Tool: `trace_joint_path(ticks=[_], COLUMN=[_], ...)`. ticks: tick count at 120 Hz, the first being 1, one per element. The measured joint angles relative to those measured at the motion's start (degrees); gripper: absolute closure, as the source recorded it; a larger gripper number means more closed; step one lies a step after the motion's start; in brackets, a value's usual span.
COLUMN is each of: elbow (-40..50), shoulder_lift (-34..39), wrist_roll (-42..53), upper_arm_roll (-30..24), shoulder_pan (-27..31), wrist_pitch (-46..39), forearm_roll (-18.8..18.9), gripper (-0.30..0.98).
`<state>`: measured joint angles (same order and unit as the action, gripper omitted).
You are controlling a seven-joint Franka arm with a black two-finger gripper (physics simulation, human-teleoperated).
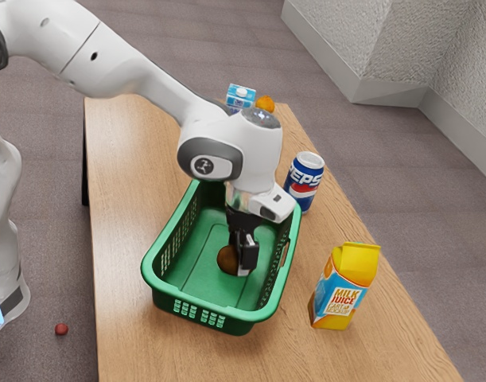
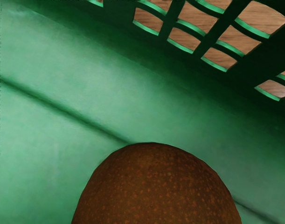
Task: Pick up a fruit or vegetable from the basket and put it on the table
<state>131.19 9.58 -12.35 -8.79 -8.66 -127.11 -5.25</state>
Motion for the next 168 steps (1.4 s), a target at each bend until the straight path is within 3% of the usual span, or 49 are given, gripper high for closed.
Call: trace_joint_path(ticks=[39, 56, 90, 115, 122, 136, 157, 168], elbow=[0.40, 0.32, 0.23, -0.39, -0.42, -0.53, -0.97, -1.00], shoulder_lift=[-1.28, -1.13, -0.48, 9.07, 13.91, 22.97, 23.51, 22.91], wrist_roll=[0.32, -0.83, -4.25, -8.21, -9.48, -11.66, -13.92, -14.80], upper_arm_roll=[0.00, -0.07, -0.07, -0.08, -0.07, -2.70, -4.13, -4.56], shoulder_pan=[0.12, 0.03, 0.04, 0.52, 2.95, 16.34, 36.50, 42.07], wrist_pitch=[-0.68, -0.89, -1.07, -0.70, 0.31, 4.36, 9.67, 11.54], forearm_roll=[-0.10, 0.32, 0.66, 0.07, -0.04, -0.60, -3.06, -3.90], gripper=[0.06, 0.31, 0.41, 0.42, 0.42, 0.42, 0.42, 0.43])
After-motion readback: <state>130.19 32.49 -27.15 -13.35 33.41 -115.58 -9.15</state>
